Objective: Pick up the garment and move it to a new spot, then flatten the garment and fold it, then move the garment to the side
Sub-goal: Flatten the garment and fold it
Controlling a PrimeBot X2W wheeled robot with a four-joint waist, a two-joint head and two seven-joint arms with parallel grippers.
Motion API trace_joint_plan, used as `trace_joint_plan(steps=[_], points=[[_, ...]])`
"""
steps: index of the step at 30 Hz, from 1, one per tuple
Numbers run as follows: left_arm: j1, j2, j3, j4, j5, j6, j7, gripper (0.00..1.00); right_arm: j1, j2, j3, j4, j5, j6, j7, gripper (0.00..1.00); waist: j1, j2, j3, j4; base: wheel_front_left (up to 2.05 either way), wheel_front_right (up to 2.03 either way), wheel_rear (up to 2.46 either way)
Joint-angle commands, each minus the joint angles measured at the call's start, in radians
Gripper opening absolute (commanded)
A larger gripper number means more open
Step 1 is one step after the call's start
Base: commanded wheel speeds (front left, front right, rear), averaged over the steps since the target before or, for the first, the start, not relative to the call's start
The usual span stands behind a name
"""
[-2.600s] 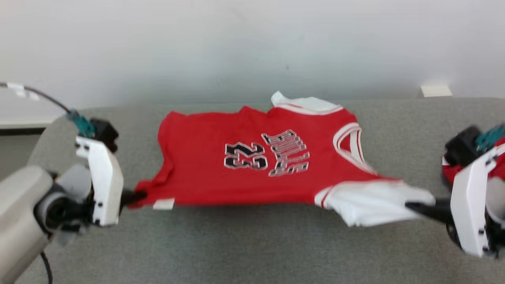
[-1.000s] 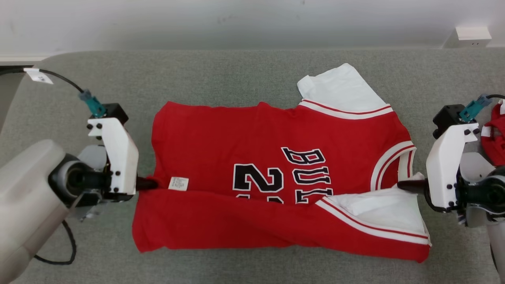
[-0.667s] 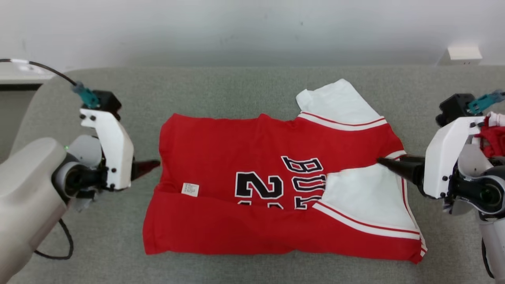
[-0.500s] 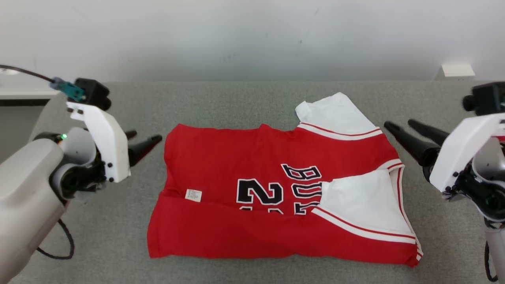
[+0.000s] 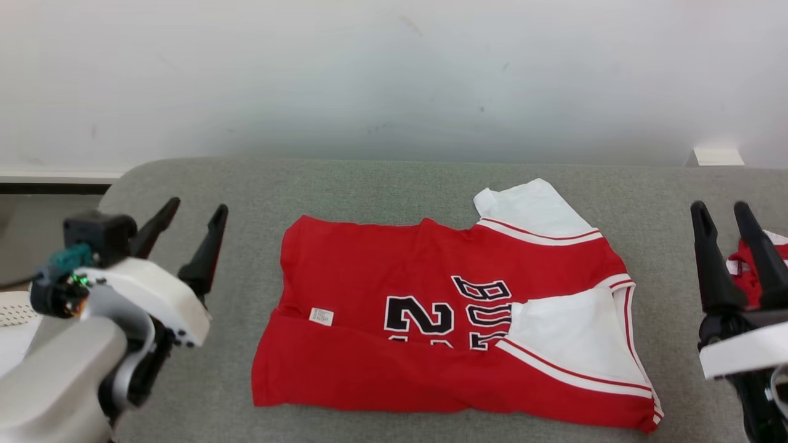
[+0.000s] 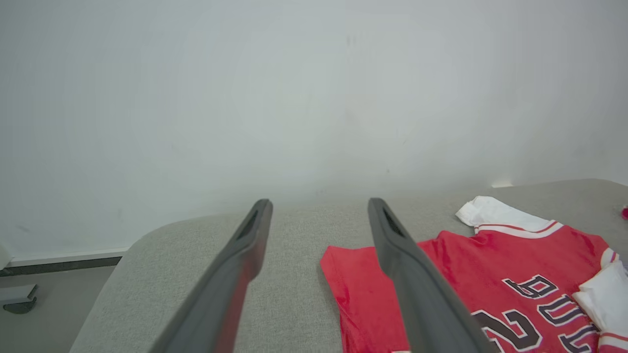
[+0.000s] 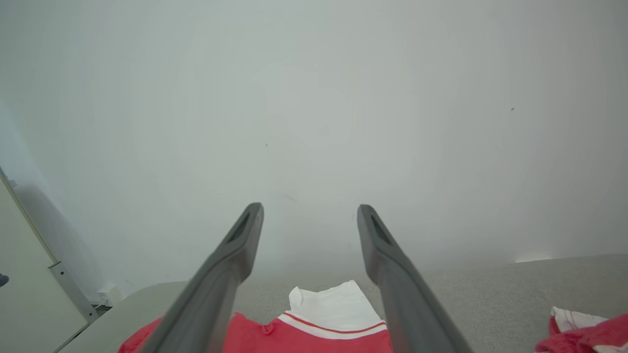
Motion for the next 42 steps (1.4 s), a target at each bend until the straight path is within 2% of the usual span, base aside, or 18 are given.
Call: trace_joint_plan(steps=[1,3,6,9,11,16,21,25,32,40,41,42], points=[[0.042,0.007,0.014,-0.036,0.028,0.031,-0.016,1.0,0.04,0.013,-0.016,-0.02,-0.009,-0.002,-0.025,1.0,0.0,0.0,-0.004,0.005,0.0,0.0,0.0],[0.093,0.012,0.046,-0.089,0.06,0.081,-0.025,1.0,0.084,0.031,-0.037,-0.049,-0.032,-0.002,-0.063,1.0,0.0,0.0,-0.004,0.008,0.0,0.0,0.0],[0.185,-0.002,0.142,-0.187,0.127,0.144,-0.025,1.0,0.153,0.055,-0.051,-0.083,-0.092,-0.002,-0.112,1.0,0.0,0.0,0.0,0.009,0.0,0.0,0.0],[0.304,-0.029,0.234,-0.256,0.182,0.176,-0.025,1.0,0.215,0.077,-0.063,-0.081,-0.134,-0.002,-0.137,1.0,0.0,0.0,0.001,0.007,0.0,0.0,0.0],[0.379,-0.056,0.289,-0.282,0.21,0.18,-0.025,1.0,0.249,0.084,-0.063,-0.066,-0.155,-0.002,-0.144,1.0,0.0,0.0,0.004,0.004,0.0,0.0,0.0],[0.533,-0.128,0.374,-0.295,0.278,0.156,-0.025,1.0,0.298,0.095,-0.064,0.0,-0.185,-0.002,-0.158,1.0,0.0,0.0,0.014,-0.006,0.0,0.0,0.0],[0.607,-0.195,0.388,-0.249,0.329,0.103,-0.025,1.0,0.313,0.096,-0.058,0.107,-0.184,-0.002,-0.148,1.0,0.0,0.0,0.026,-0.007,0.0,0.0,0.0],[0.623,-0.235,0.372,-0.169,0.327,0.053,-0.025,1.0,0.301,0.1,-0.047,0.199,-0.165,-0.002,-0.131,1.0,0.0,0.0,0.035,-0.008,0.0,0.0,0.0],[0.574,-0.272,0.331,-0.039,0.313,0.017,0.022,1.0,0.244,0.097,0.002,0.335,-0.142,-0.002,-0.128,1.0,0.0,0.0,0.061,-0.019,0.0,0.0,0.0],[0.532,-0.288,0.311,0.048,0.285,-0.019,0.093,1.0,0.193,0.097,0.079,0.445,-0.103,-0.002,-0.064,1.0,0.0,0.0,0.076,-0.024,0.0,0.0,0.0],[0.53,-0.29,0.311,0.057,0.28,-0.023,0.1,1.0,0.189,0.096,0.092,0.452,-0.1,-0.002,-0.059,0.98,0.0,0.0,0.076,-0.025,0.0,0.0,0.0],[0.529,-0.293,0.312,0.065,0.275,-0.029,0.104,1.0,0.186,0.096,0.104,0.459,-0.094,-0.002,-0.054,0.69,0.0,0.0,0.076,-0.025,0.0,0.0,0.0]])
